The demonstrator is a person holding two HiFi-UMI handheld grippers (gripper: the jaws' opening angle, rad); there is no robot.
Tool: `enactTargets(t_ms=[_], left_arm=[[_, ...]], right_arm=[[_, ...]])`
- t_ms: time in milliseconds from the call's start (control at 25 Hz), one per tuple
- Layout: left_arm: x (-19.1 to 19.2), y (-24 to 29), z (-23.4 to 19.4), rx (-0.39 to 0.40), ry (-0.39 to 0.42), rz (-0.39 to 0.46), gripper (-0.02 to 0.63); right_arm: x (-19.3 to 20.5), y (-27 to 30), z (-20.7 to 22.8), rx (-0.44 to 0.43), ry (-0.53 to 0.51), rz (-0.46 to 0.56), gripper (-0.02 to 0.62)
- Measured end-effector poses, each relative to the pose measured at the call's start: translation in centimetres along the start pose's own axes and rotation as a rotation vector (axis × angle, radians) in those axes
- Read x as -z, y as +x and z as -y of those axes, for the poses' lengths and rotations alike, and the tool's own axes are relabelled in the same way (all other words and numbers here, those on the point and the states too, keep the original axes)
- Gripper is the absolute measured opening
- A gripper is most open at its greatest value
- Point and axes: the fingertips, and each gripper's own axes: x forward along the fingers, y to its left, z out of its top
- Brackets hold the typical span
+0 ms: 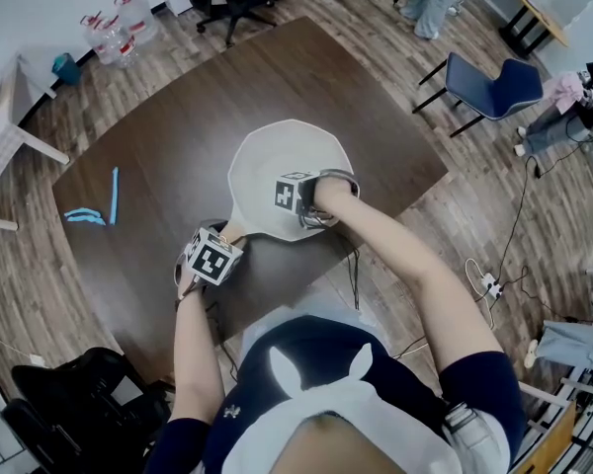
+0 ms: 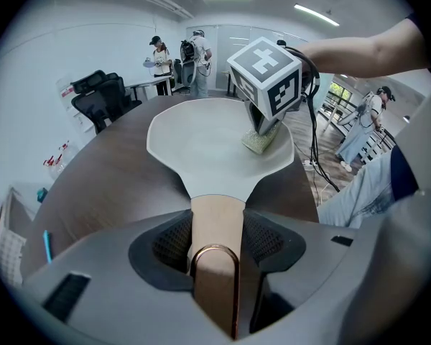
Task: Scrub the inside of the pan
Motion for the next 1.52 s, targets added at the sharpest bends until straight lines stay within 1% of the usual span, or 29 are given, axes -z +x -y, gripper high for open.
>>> enactTargets(t_ms=[120, 240, 320, 440, 560, 680, 760, 840, 880, 1240, 1520], left_arm=[[-0.2, -0.1, 0.0, 0.002, 0.008, 0.007, 0.222], [-0.3, -0.2, -0.8, -0.025, 0.027, 0.007, 0.222], [0.0, -0.2, -1.3, -0.038, 0.033, -0.003, 0.222], [0.1, 0.0, -0.5, 0.002, 0.014, -0.005, 0.222], [-0.1, 0.0, -0.1, 0.022, 0.009, -0.004, 0.222], [0.0, 0.0, -0.5, 0.022, 0.017, -0.01, 0.222], [0.0, -0.2, -1.4, -0.003, 0.028, -0.011, 0.222], [0.1, -0.5, -2.5, -0.047, 0.044, -0.012, 0.222], [0.2, -0.6, -2.7, -0.053, 0.047, -0.013, 0.222], [-0.1, -0.8, -2.7, -0.036, 0.051, -0.023, 0.222], [0.0, -0.6, -3.1, -0.016, 0.05, -0.039, 0.222]], right_arm=[[-0.1, -0.2, -1.1, -0.04, 0.014, 0.017, 0.009], [-0.2, -0.4, -1.6, -0.08, 0.05, 0.03, 0.009], [-0.4, -0.6, -2.4, -0.128, 0.086, 0.048, 0.009], [-0.4, -1.2, -3.5, -0.194, 0.147, 0.088, 0.009], [-0.2, -1.3, -3.6, -0.196, 0.165, 0.104, 0.009], [-0.4, -1.5, -3.9, -0.183, 0.164, 0.107, 0.009], [-0.6, -1.6, -4.1, -0.184, 0.169, 0.11, 0.009], [-1.0, -1.8, -4.6, -0.2, 0.18, 0.118, 0.009], [-1.2, -1.9, -4.9, -0.211, 0.187, 0.123, 0.009], [-3.3, -2.7, -6.6, -0.364, 0.281, 0.221, 0.008], [-5.3, -3.9, -7.7, -0.517, 0.376, 0.367, 0.008]])
